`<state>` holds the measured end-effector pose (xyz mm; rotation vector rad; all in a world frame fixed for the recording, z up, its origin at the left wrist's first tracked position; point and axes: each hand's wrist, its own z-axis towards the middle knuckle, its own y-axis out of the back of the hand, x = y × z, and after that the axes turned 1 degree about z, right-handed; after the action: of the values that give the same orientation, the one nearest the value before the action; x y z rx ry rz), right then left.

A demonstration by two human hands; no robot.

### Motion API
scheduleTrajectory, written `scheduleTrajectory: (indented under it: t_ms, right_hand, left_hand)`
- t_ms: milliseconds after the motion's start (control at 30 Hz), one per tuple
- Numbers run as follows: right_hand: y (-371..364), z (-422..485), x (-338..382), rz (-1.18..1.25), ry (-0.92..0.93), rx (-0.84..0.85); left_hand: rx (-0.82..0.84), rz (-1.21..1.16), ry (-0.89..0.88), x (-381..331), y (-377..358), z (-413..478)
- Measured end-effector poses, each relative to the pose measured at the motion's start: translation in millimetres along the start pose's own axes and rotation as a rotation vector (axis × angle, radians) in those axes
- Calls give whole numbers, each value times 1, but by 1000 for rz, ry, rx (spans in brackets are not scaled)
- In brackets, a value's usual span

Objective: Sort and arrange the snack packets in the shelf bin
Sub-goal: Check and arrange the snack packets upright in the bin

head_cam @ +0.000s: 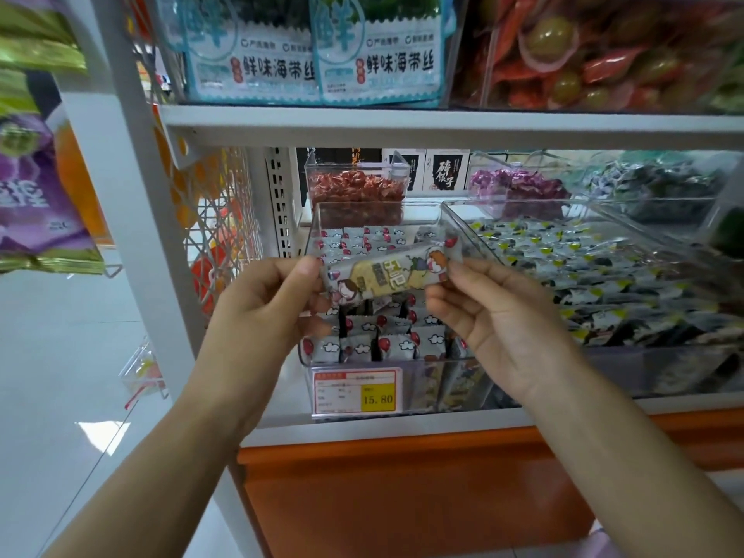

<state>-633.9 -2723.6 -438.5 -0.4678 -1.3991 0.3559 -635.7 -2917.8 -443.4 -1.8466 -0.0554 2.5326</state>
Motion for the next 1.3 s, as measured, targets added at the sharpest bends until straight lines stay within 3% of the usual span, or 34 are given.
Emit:
scheduleTrajectory:
  t_ms: [333, 633, 767, 900, 1100, 1300]
  right_hand:
    - [-1, -4, 5, 40, -105, 121]
    - [2, -1, 3, 183, -179, 66]
    - [4, -2, 3, 5, -160, 66]
    - [6, -1, 2, -155, -5, 37]
    - [11, 0, -2, -268, 117, 116]
    - [9, -3, -2, -636, 244, 195]
  left_hand:
    - [33, -192, 87, 0, 6, 3]
    - [151, -368, 146, 0, 5, 2]
    - [145, -165, 69, 1, 6, 1]
    - [115, 159, -87, -2, 2, -4]
    - [119, 95, -42, -10, -2, -8]
    - [83, 214, -60, -7, 2, -7]
